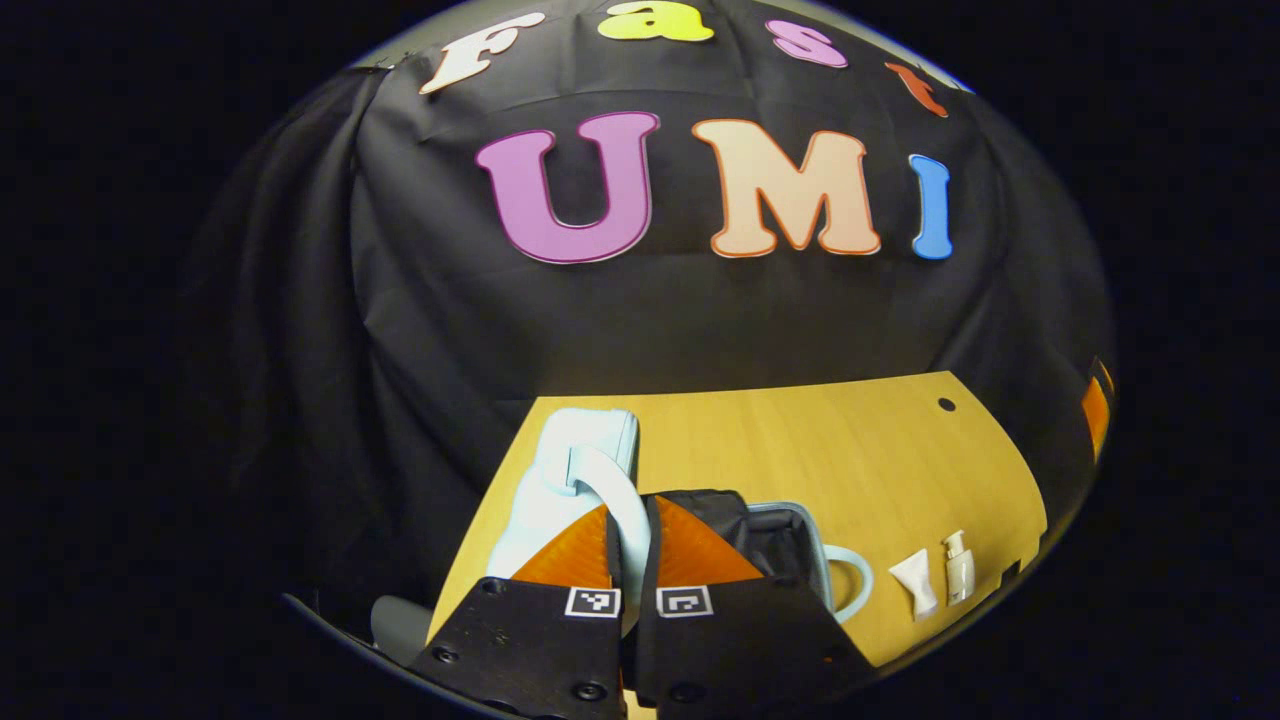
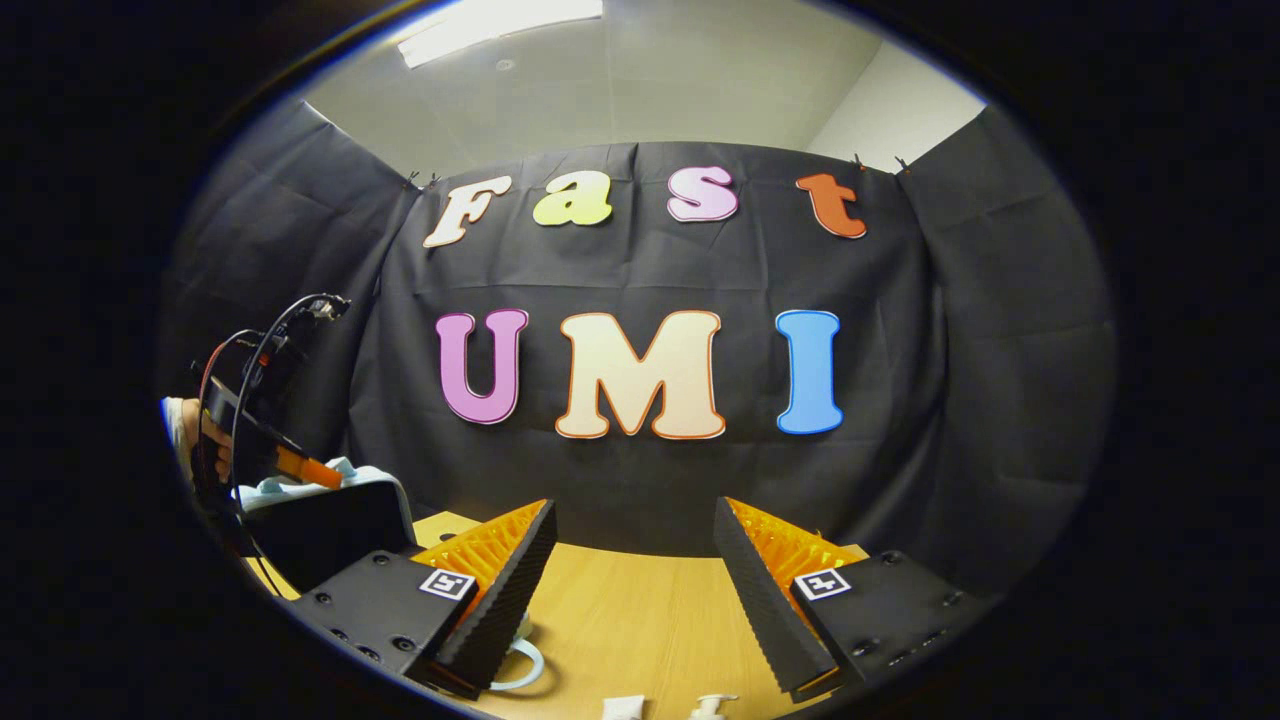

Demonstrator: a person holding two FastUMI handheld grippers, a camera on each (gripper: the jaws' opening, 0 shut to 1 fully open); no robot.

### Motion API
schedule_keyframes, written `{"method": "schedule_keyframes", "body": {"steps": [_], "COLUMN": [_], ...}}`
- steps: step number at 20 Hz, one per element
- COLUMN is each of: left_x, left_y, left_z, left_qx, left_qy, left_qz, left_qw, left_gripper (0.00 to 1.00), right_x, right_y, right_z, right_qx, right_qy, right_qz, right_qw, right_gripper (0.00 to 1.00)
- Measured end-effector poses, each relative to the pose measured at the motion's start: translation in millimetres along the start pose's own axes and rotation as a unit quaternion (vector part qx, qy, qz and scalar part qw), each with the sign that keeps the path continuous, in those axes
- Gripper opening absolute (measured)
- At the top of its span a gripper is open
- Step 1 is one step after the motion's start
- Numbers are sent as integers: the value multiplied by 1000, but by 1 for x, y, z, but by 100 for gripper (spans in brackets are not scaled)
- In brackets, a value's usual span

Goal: First open the suitcase, pack the skin care products into it, and then close the suitcase.

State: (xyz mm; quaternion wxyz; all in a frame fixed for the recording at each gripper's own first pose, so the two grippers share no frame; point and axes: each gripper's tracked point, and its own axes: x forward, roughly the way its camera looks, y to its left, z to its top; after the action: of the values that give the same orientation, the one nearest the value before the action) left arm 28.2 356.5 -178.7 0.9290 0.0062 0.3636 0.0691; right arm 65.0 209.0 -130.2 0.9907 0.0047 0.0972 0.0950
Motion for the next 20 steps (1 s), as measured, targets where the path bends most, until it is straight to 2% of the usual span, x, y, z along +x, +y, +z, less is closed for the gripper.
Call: {"method": "schedule_keyframes", "body": {"steps": [3, 10, 12, 15, 16, 18, 20], "left_x": [8, 38, 49, 72, 81, 101, 117], "left_y": [54, 180, 200, 222, 227, 239, 242], "left_z": [1, -40, -57, -93, -105, -127, -143], "left_qx": [-6, -5, -32, -47, -54, -67, -69], "left_qy": [-14, 24, 41, 70, 86, 106, 128], "left_qz": [29, 119, 120, 129, 133, 134, 129], "left_qw": [999, 993, 991, 988, 986, 983, 981], "left_gripper": [0, 0, 0, 0, 0, 0, 0], "right_x": [7, 33, 38, 45, 46, 50, 51], "right_y": [18, 57, 67, 79, 81, 88, 90], "right_z": [-3, -14, -17, -26, -29, -35, -39], "right_qx": [-4, -20, -25, -35, -38, -46, -56], "right_qy": [4, 18, 21, 29, 33, 39, 45], "right_qz": [5, 24, 30, 37, 38, 41, 40], "right_qw": [1000, 999, 999, 998, 998, 997, 997], "right_gripper": [100, 100, 100, 100, 96, 96, 100]}}
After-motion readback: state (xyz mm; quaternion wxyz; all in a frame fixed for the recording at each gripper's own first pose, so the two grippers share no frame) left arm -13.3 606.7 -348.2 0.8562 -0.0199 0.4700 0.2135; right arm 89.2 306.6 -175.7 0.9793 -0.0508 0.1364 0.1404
